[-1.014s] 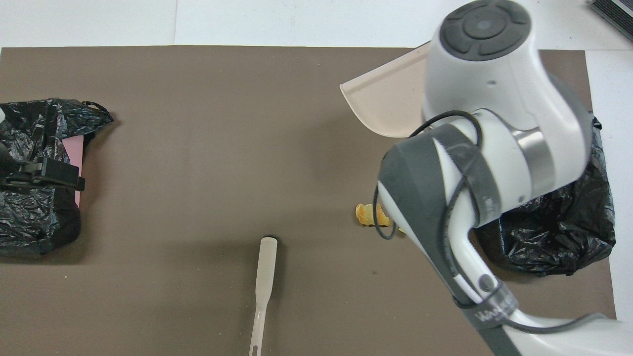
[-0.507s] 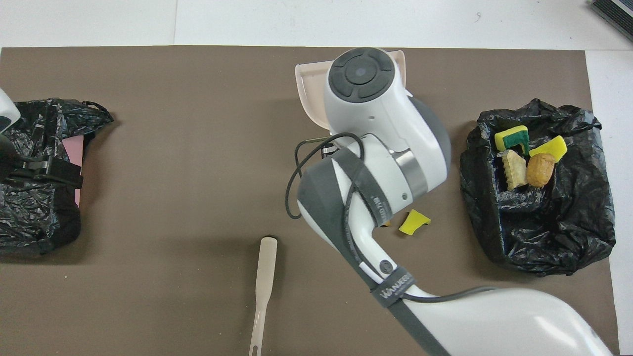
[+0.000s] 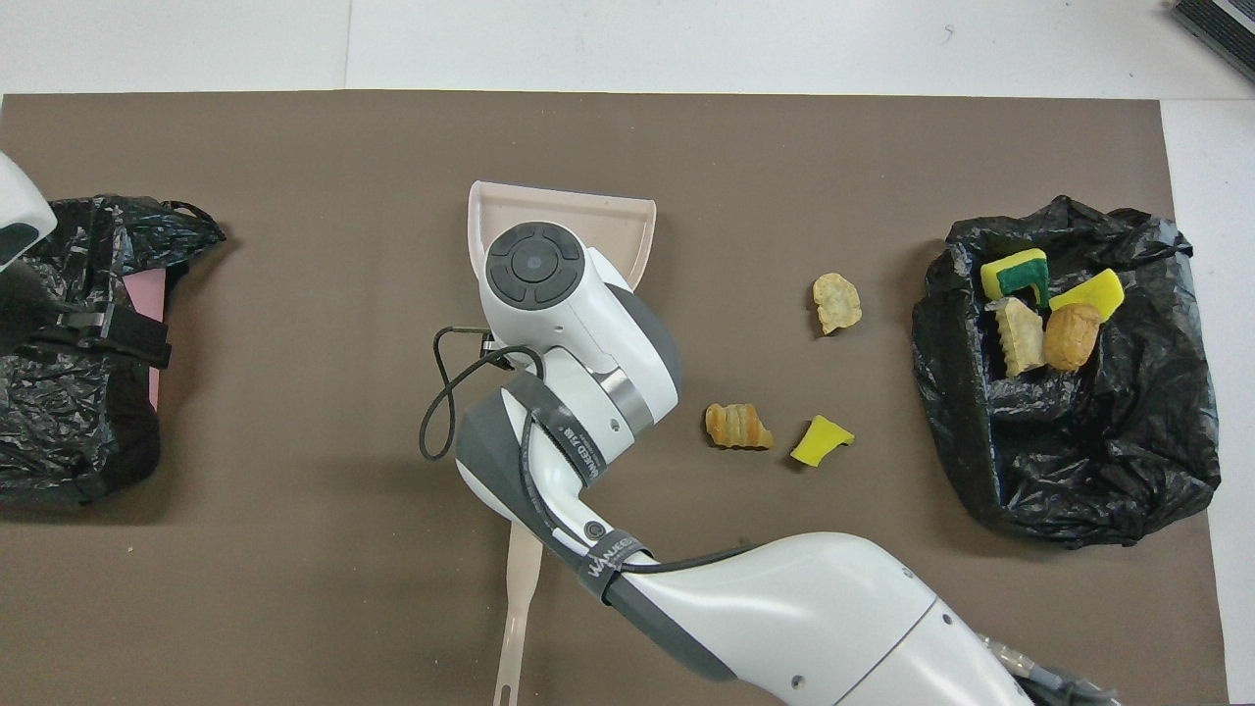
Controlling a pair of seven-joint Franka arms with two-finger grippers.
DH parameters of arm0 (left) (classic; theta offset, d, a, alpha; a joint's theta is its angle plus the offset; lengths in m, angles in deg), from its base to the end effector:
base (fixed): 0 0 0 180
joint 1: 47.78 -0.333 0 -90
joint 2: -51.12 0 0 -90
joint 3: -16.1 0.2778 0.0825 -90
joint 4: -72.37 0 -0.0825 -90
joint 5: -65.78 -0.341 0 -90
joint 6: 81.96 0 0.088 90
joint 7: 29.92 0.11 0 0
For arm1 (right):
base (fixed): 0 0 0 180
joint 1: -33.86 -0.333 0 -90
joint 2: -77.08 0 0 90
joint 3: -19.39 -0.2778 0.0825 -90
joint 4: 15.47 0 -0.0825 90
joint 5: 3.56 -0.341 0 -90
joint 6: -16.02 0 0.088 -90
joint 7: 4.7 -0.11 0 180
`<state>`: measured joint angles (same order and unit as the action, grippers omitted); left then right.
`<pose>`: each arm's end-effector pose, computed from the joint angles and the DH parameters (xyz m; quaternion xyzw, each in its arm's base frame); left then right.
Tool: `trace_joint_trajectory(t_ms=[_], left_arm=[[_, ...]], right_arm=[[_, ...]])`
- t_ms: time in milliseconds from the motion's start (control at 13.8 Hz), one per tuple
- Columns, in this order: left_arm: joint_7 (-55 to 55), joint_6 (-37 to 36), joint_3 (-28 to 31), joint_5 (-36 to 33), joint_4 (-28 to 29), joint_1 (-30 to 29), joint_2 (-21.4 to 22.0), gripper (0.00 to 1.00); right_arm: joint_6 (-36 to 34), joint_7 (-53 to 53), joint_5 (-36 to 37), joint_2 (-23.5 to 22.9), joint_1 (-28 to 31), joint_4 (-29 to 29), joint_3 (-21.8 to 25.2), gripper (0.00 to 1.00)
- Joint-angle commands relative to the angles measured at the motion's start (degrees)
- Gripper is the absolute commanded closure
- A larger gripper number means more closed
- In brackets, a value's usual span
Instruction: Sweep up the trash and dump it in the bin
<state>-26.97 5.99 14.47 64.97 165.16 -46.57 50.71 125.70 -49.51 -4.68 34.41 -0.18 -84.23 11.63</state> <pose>0.5066 -0.0235 0.5560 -0.9976 0.0505 0.0458 0.0069 0.5222 0.4374 0.3242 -0.9973 0.0468 0.0467 0.0318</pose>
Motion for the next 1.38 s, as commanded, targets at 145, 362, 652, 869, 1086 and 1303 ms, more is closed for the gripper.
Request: trace_joint_trajectory(t_ms=[145,362,652,869,1086,1303], left_arm=[[0.9,0.9,0.8,-0.4,-1.4,0.2,0.7,0.0],[0.5,1.2,0.7,-0.3,-1.9,0.3,0.8,0.0],[-0.1,1.0,0.7,-0.1,-1.6,0.3,1.2,0.0],[0.0,0.9,0.8,-0.1,-1.4,0.3,1.5,0.0],[0.1,0.9,0.8,-0.2,-1.5,0.5,1.5,0.0],[0.2,0.8,0.8,-0.2,-1.5,0.2,1.6,0.0]], right_arm=[[-0.2,5.5,-0.8,-2.5,-1.0,1.9,-0.3,0.93],[-1.9,6.1,-0.6,-2.2,-1.5,1.9,-0.3,0.78],[-4.0,6.0,-1.3,0.4,-1.0,1.5,-0.3,0.39],[-4.7,5.5,-1.8,4.2,-0.9,0.1,-0.3,0.29],[-4.8,-3.1,-2.5,12.3,-1.6,-8.3,-0.5,0.16],[-4.5,-9.5,-2.7,19.4,-4.7,-16.9,-0.6,0.03]])
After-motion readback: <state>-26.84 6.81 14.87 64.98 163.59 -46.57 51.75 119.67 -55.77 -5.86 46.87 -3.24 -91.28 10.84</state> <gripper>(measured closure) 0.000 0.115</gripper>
